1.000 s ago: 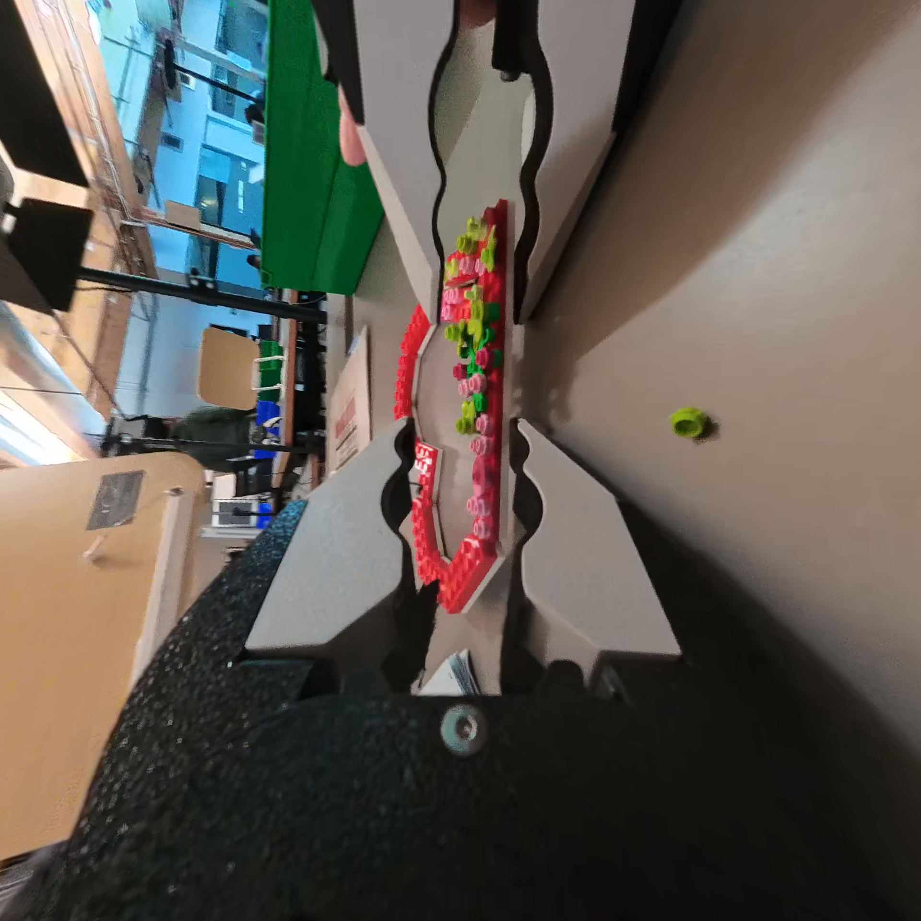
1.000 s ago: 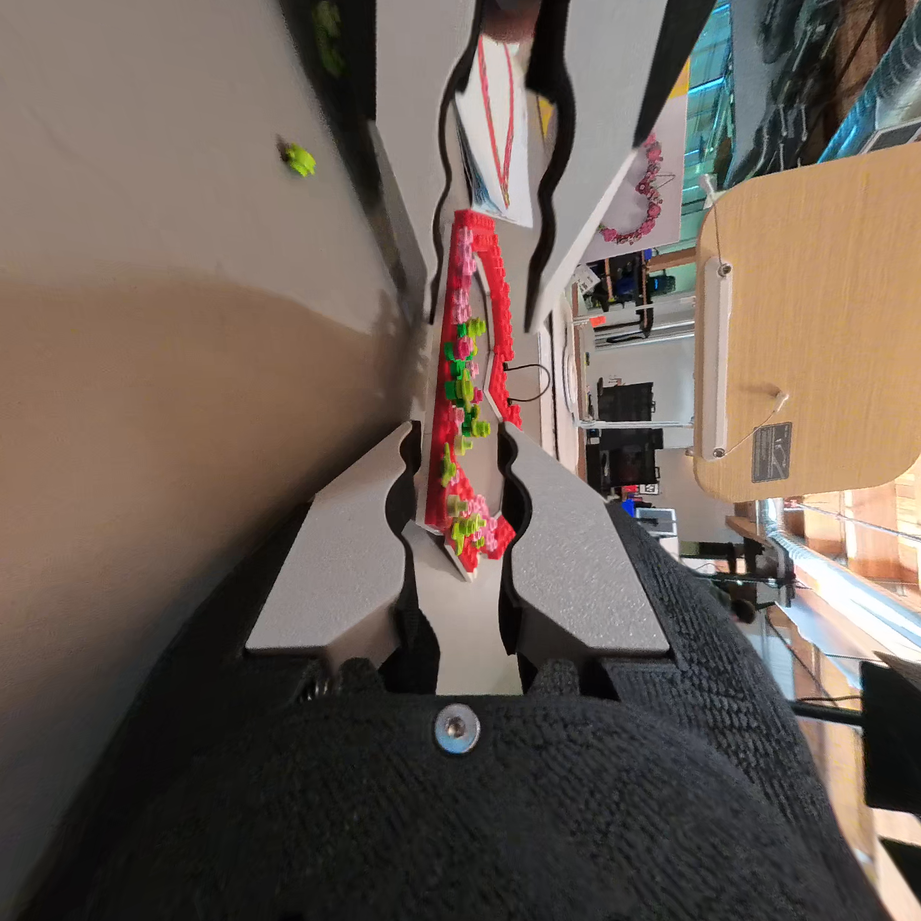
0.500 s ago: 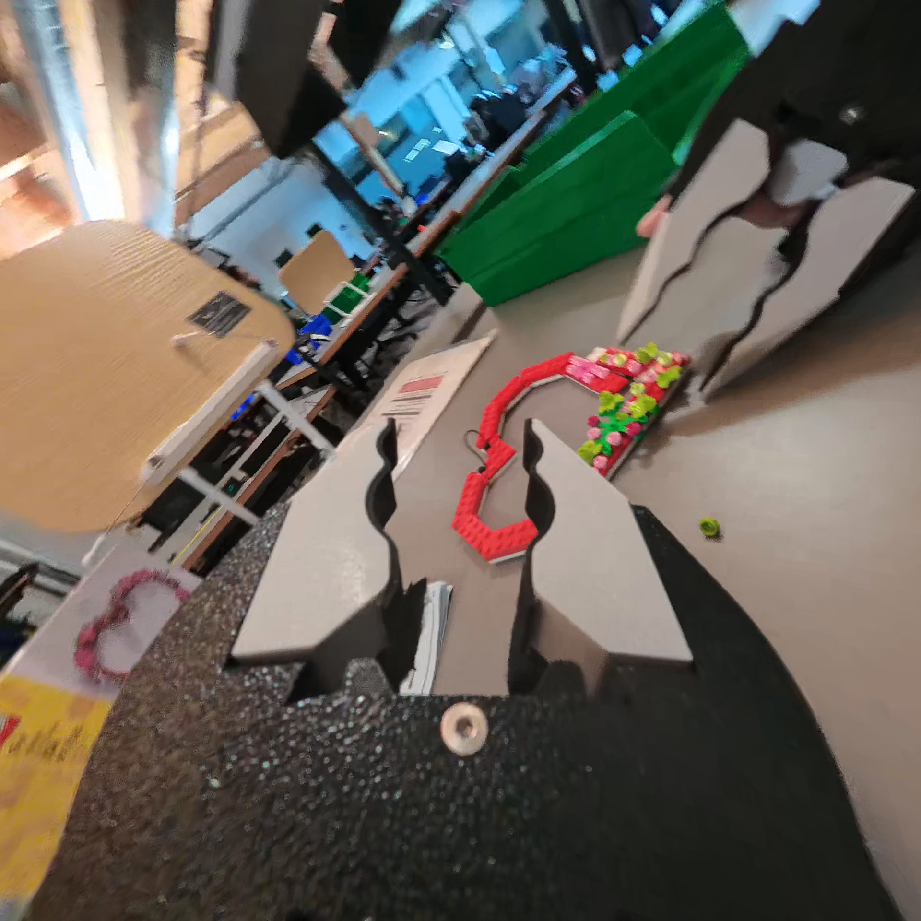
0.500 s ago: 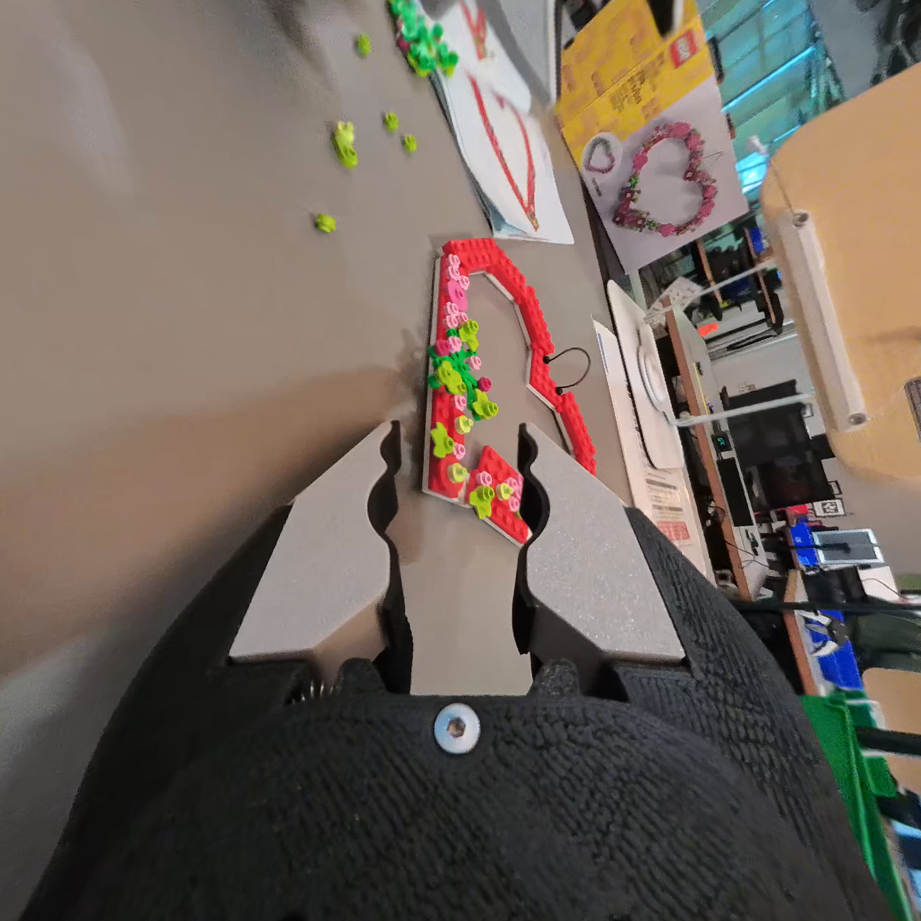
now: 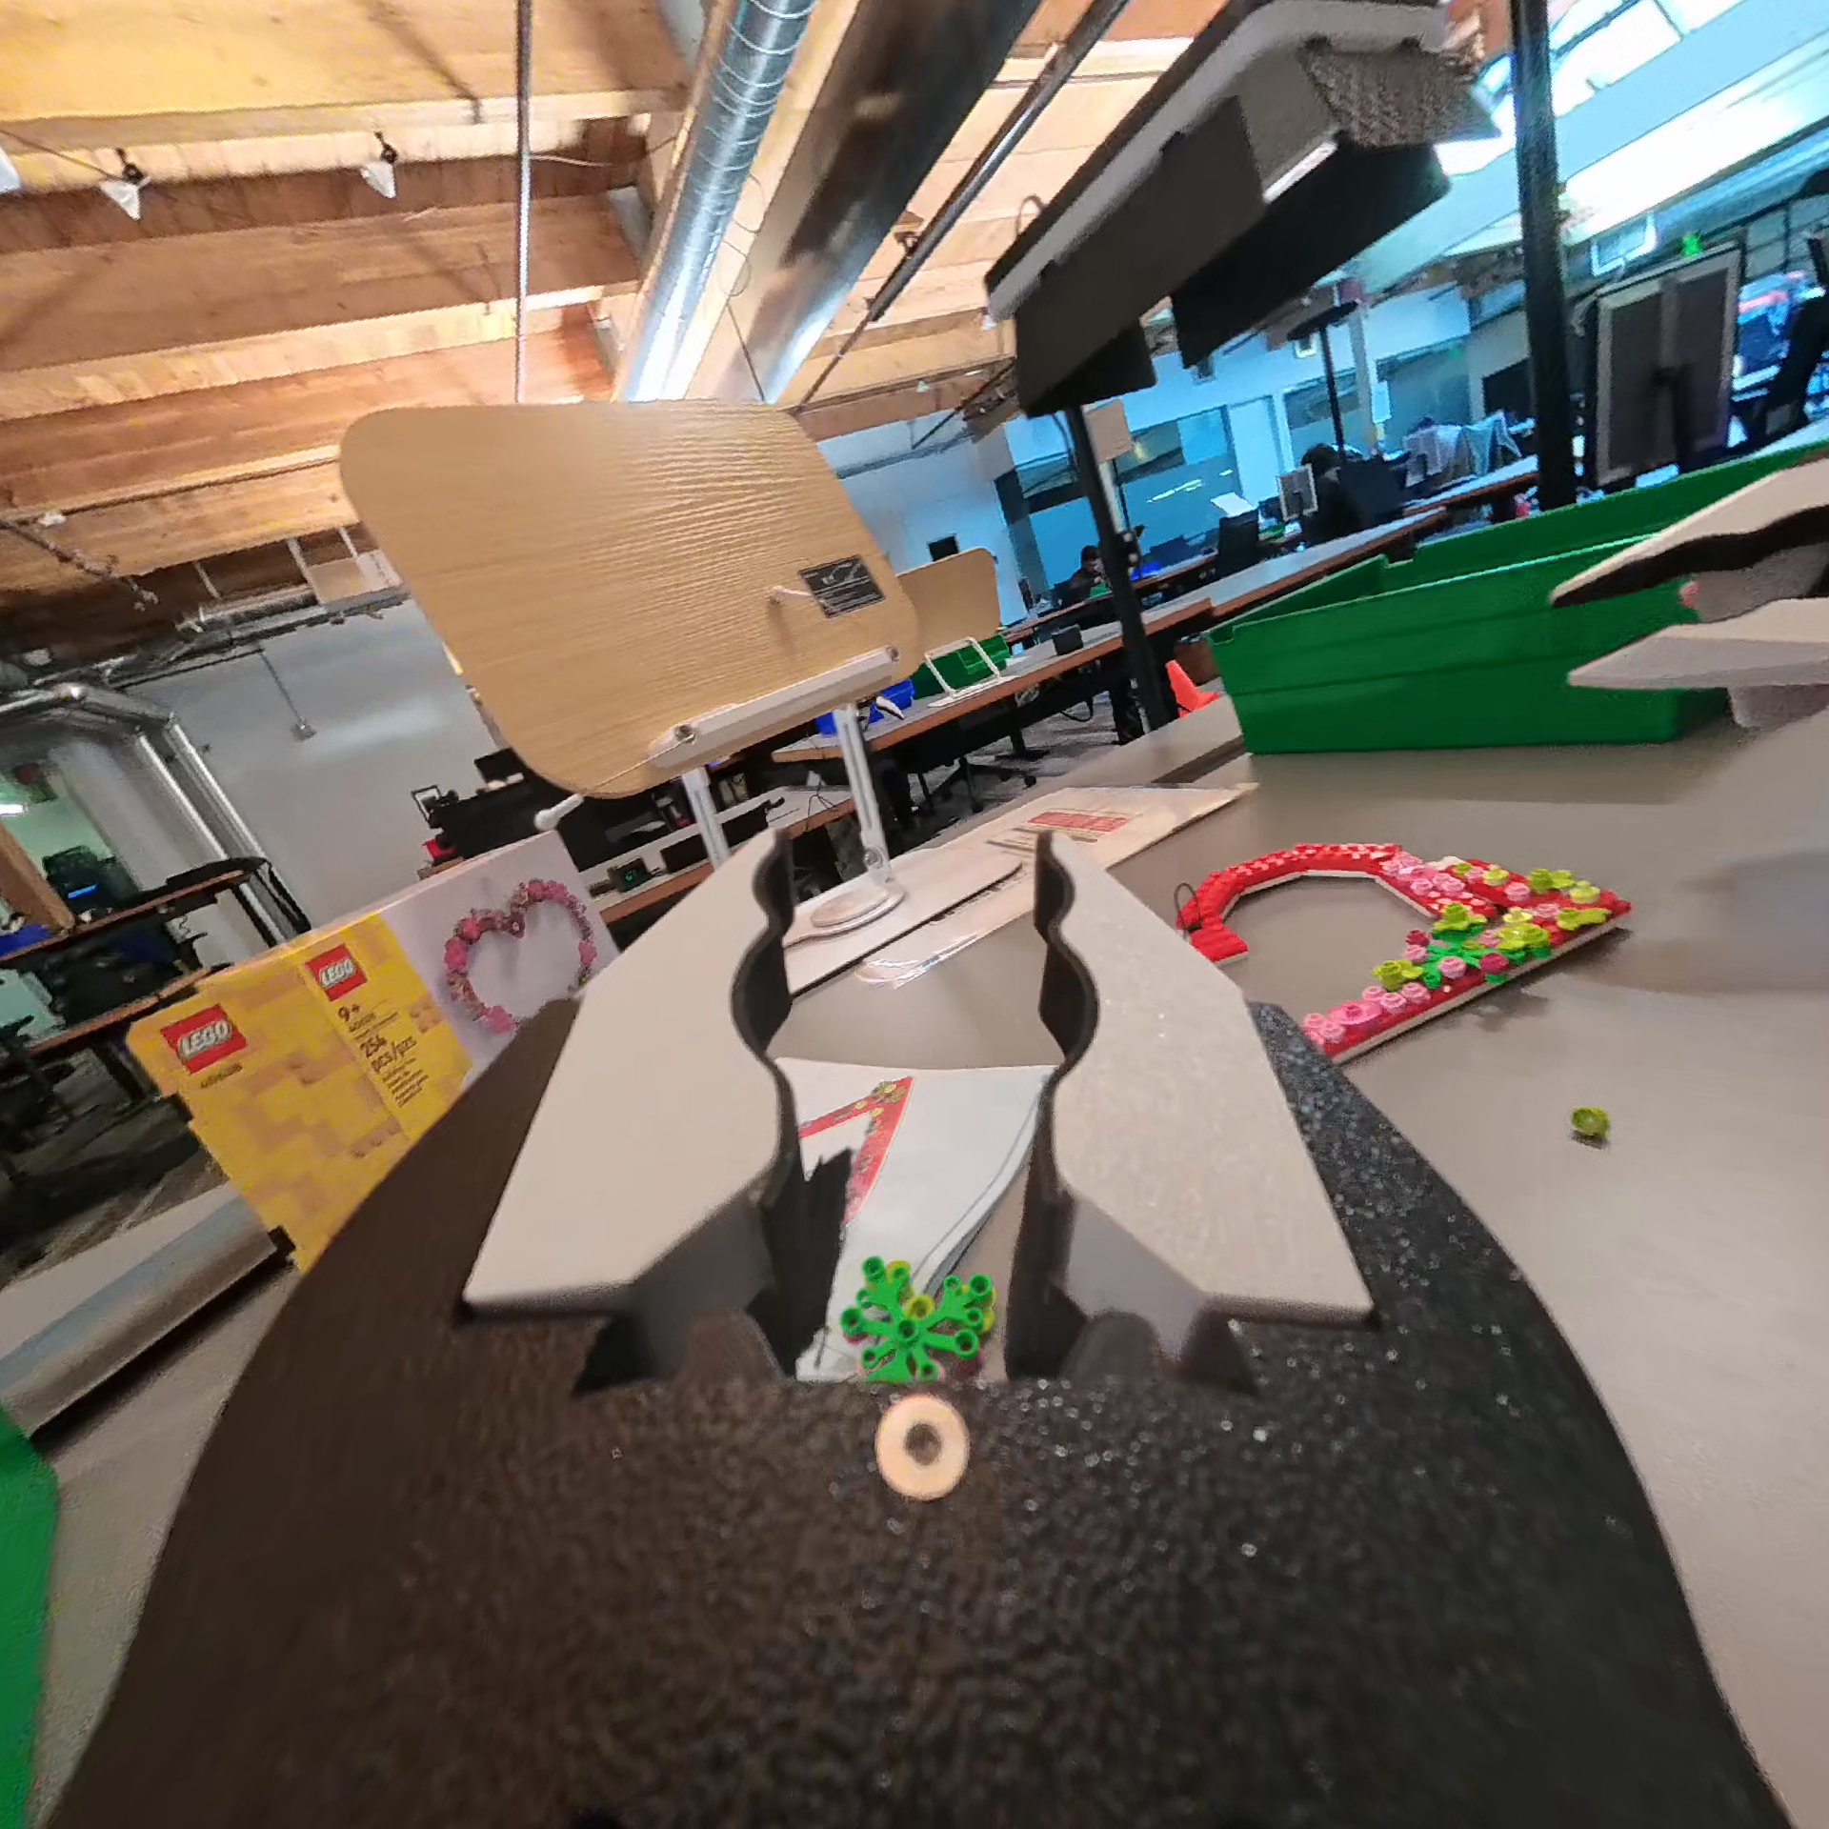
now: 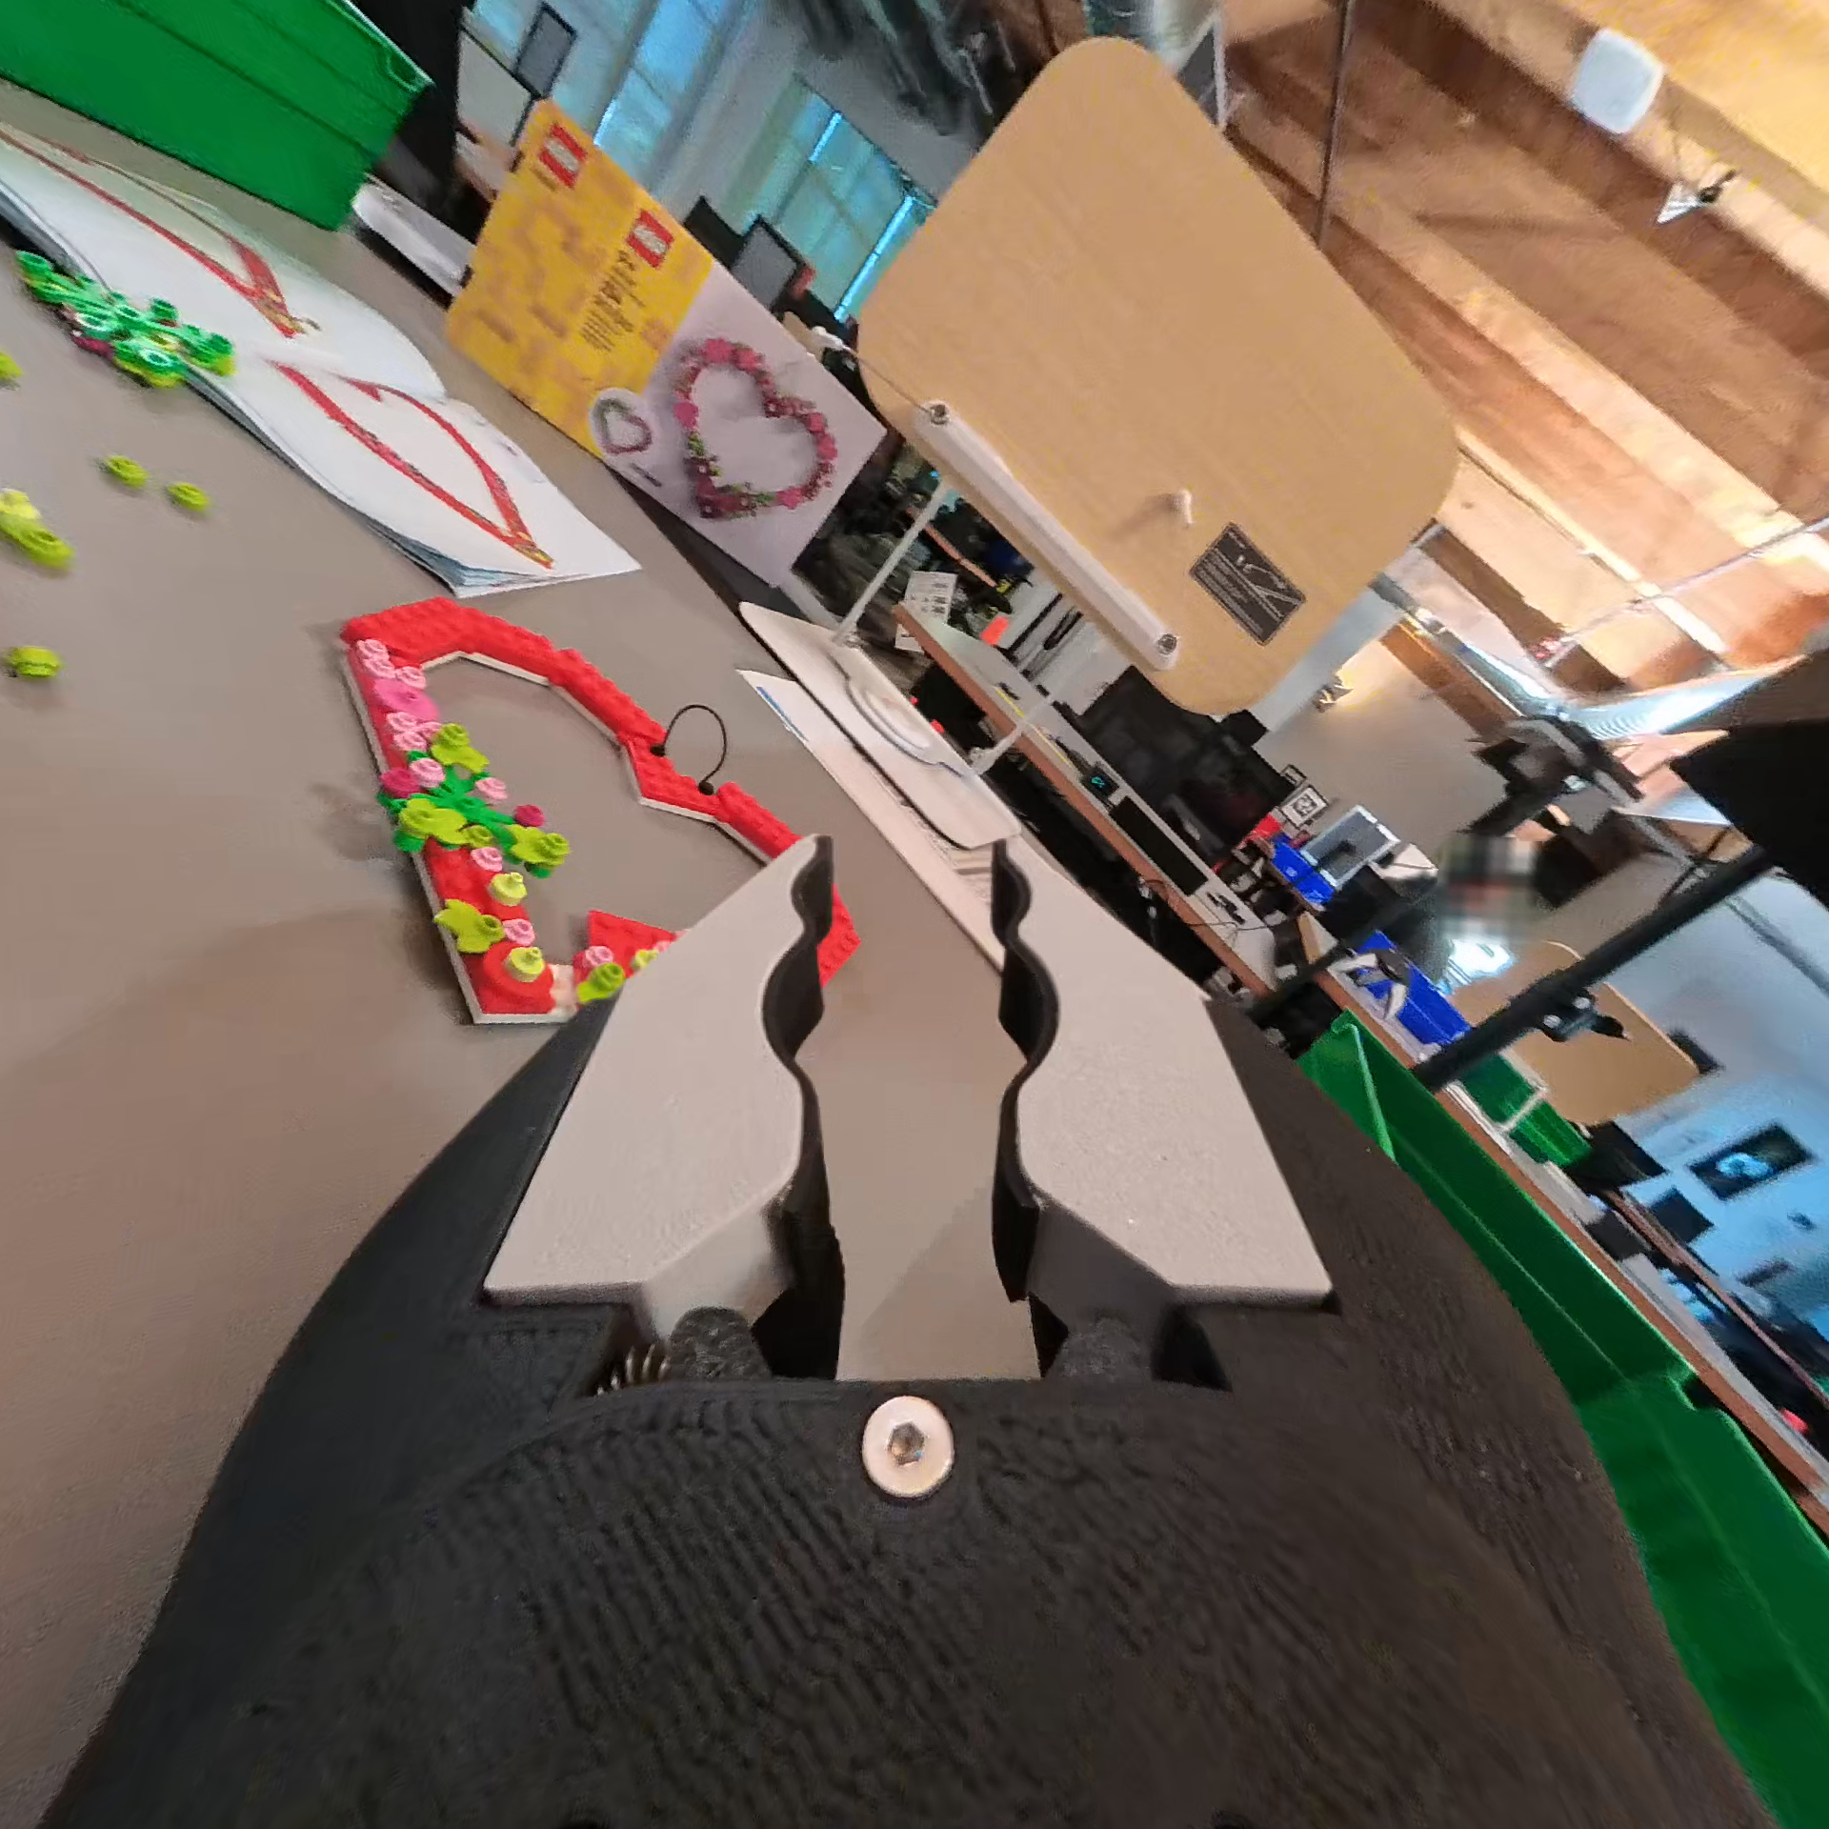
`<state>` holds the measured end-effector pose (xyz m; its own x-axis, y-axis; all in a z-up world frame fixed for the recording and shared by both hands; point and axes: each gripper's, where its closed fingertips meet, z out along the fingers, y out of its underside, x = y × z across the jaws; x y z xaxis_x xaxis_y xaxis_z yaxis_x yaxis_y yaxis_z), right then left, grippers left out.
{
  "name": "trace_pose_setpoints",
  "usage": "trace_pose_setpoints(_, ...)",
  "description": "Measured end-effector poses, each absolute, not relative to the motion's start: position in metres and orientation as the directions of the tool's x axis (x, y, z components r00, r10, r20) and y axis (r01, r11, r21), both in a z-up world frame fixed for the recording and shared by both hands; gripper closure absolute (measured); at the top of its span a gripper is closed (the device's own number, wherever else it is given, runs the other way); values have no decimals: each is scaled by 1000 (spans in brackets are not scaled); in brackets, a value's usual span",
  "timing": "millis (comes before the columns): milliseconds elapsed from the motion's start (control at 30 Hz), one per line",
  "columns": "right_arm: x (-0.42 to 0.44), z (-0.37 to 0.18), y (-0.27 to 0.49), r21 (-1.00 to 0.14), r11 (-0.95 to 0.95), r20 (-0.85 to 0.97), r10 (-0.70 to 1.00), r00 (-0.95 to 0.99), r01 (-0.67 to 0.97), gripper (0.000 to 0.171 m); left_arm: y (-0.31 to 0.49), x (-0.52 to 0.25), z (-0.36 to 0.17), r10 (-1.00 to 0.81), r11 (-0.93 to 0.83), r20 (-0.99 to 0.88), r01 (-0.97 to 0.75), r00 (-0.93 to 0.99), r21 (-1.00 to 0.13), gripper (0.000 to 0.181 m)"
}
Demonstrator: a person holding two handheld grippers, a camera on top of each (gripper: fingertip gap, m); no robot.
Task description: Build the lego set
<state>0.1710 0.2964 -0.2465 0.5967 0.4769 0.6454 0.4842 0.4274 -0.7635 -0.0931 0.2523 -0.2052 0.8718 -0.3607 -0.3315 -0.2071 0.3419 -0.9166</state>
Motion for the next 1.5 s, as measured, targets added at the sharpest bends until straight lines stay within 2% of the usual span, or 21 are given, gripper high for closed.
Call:
trace_pose_setpoints(267, 171, -247, 307, -790, 390, 611, 452, 650, 473, 157, 252, -82, -206, -398, 347, -336, -199, 853, -916, 136)
trace_pose_setpoints(567, 146, -250, 365, -758, 394, 651, 421, 631, 519, 160, 265, -81, -216, -379, 323, -410, -296, 830, -899, 137)
trace_pose_setpoints(733, 136, -254, 356, -817, 384, 577, 570, 585, 431, 159, 269, -80, -222, -431, 290, -366, -258, 825, -922, 138)
trace_pose_setpoints(833, 125, -281, 321, -867, 293, 443, 824, 354, 402, 155, 267, -79, -221, -436, 301, -376, -262, 817, -917, 138)
trace_pose_setpoints(967, 126, -295, 283, -898, 153, 224, 966, 130, 413, 150, 267, -75, -222, -448, 299, -378, -262, 810, -917, 138)
trace_pose_setpoints(1067, 132, -310, 264, -859, 47, 73, 997, 30, 509, 148, 267, -73, -223, -466, 290, -358, -243, 809, -926, 138)
trace_pose_setpoints(1167, 140, -326, 261, -799, 34, 57, 998, 19, 600, 149, 267, -73, -223, -472, 286, -347, -232, 810, -930, 138)
trace_pose_setpoints(1500, 135, -338, 259, -759, 44, 68, 998, 11, 650, 149, 267, -69, -226, -496, 267, -330, -220, 803, -938, 138)
